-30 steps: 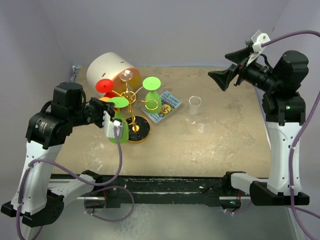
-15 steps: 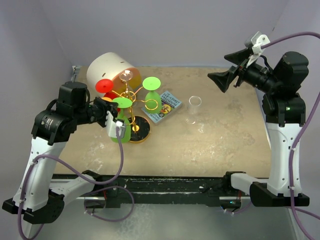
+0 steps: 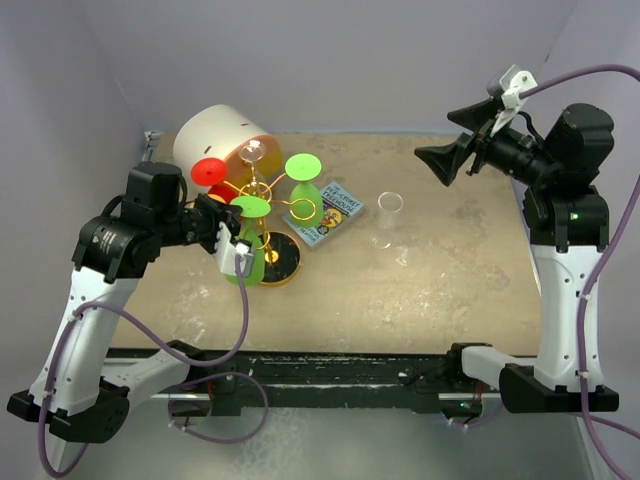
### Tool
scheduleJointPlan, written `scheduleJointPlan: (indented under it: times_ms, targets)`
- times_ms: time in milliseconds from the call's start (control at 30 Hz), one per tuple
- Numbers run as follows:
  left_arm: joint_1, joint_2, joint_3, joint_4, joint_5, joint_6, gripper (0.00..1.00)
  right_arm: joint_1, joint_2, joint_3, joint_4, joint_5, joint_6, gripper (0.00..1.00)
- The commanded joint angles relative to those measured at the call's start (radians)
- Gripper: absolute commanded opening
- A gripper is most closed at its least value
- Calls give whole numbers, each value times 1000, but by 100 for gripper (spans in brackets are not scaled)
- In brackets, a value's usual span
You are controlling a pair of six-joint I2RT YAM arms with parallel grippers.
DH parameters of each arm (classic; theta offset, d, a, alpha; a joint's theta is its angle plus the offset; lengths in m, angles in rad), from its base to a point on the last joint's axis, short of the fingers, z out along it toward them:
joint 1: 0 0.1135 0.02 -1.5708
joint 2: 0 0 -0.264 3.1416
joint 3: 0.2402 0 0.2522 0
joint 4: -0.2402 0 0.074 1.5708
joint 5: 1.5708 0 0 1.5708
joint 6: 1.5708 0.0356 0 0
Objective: Place the wine glass upside down on the wine glass rack
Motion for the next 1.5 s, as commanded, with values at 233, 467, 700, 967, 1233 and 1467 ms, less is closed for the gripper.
scheduleJointPlan:
  times_ms: [233,467,700,967,1233,1467]
  targets:
    - [-8,-10,-12,26,97,26,0,-6,-8,-13,30,-40,-12,96]
    - [-9,-10,-11,17,108,30,0,-6,-8,-17,25,-42,-18,96]
    - [-11,-16,-3,-7,124,37,0,-6,-10,-17,21,-43,-23,97]
    - [-11,-23,-3,-31,127,55,0,-5,-4,-15,18,-47,-24,97]
    - [-12,-29,4,-70,153,75,0,-6,-8,-23,14,-47,-27,97]
    - [-11,-35,-20,-88,156,86,0,-6,-10,-29,4,-30,-51,98]
